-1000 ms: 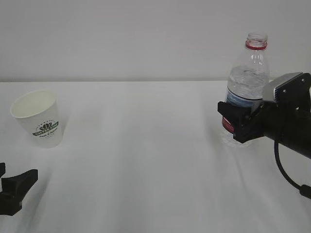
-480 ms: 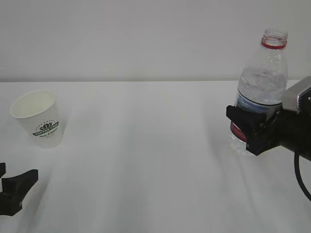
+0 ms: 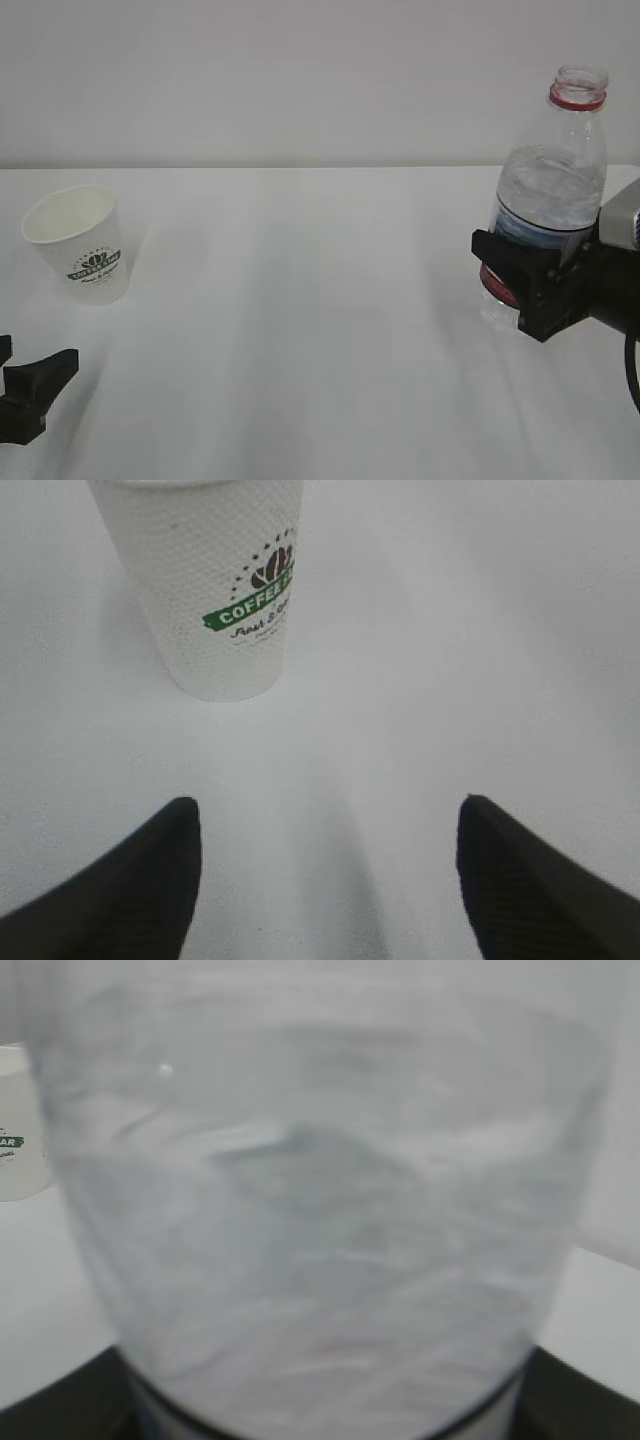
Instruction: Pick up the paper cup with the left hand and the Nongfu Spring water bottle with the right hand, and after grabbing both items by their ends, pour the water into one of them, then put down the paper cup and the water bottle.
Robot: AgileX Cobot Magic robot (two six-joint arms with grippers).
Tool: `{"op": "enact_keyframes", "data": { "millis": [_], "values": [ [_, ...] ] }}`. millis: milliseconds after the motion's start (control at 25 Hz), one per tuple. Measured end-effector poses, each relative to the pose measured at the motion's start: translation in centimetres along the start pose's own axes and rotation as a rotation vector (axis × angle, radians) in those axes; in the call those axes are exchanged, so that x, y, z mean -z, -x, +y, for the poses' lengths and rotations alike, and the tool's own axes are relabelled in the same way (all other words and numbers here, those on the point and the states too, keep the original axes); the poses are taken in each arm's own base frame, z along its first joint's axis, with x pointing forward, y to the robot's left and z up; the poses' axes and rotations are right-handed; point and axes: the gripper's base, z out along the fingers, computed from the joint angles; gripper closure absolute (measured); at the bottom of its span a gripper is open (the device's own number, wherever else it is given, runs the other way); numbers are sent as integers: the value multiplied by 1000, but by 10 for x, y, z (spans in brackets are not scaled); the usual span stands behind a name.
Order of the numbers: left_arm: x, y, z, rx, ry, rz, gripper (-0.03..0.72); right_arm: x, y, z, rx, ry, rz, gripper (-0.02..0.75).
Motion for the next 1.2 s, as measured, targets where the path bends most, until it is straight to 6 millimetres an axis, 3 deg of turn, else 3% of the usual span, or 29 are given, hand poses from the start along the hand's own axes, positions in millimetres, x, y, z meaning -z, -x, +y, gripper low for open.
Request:
{"op": "enact_keyframes", "data": {
  "millis": [160,360,600,840,1200],
  "values": [
    [0,0,0,-1,-2,0,103,0,0,0,0,1,0,287],
    [0,0,-1,-4,-10,1,18,0,0,0,4,4,0,287],
    [-1,1,1,3,7,-4,1,0,0,1,5,9,1,287],
    [-16,13,4,15,36,-59,1,0,0,1,4,11,1,287],
    [-41,10,9,17,39,-29,3,0,0,1,3,13,1,288]
  ]
}}
